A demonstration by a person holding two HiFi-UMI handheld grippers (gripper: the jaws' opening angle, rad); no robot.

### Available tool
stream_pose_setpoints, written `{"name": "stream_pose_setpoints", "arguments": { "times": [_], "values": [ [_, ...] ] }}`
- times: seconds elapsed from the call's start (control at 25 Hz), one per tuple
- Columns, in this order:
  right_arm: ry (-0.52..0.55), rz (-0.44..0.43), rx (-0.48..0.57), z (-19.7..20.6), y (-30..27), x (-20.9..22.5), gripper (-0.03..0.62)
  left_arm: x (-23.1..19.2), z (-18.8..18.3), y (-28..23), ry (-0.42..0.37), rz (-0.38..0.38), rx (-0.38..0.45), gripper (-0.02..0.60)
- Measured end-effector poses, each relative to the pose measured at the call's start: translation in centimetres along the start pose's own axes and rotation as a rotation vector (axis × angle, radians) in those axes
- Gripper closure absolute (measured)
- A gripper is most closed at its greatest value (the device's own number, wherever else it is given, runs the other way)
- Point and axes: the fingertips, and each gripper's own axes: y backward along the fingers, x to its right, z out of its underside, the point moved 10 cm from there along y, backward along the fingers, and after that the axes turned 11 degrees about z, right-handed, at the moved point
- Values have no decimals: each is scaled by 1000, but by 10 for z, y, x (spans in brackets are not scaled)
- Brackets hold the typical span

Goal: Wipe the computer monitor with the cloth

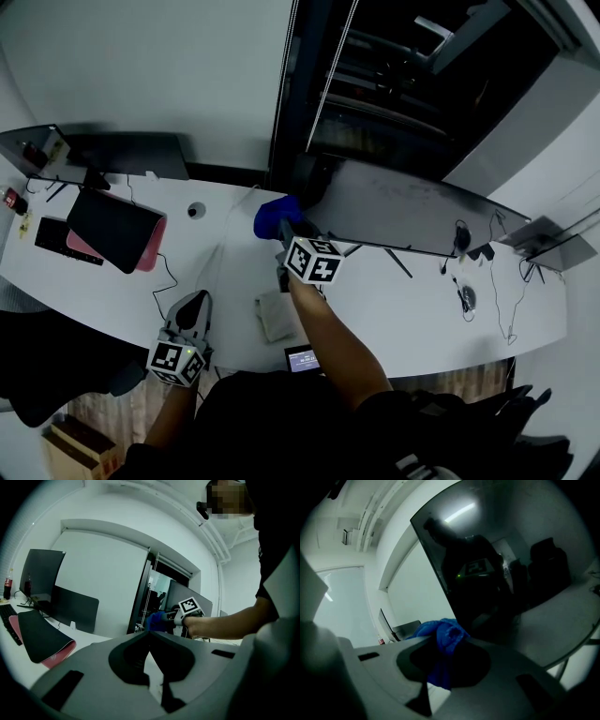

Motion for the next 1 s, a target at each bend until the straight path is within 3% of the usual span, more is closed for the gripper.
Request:
{"name": "stream_pose_setpoints", "arguments": {
  "times": [1.0],
  "values": [
    [23, -77, 170, -92, 40, -34, 531, 8, -2, 4, -4, 10, 17, 586]
  ]
}}
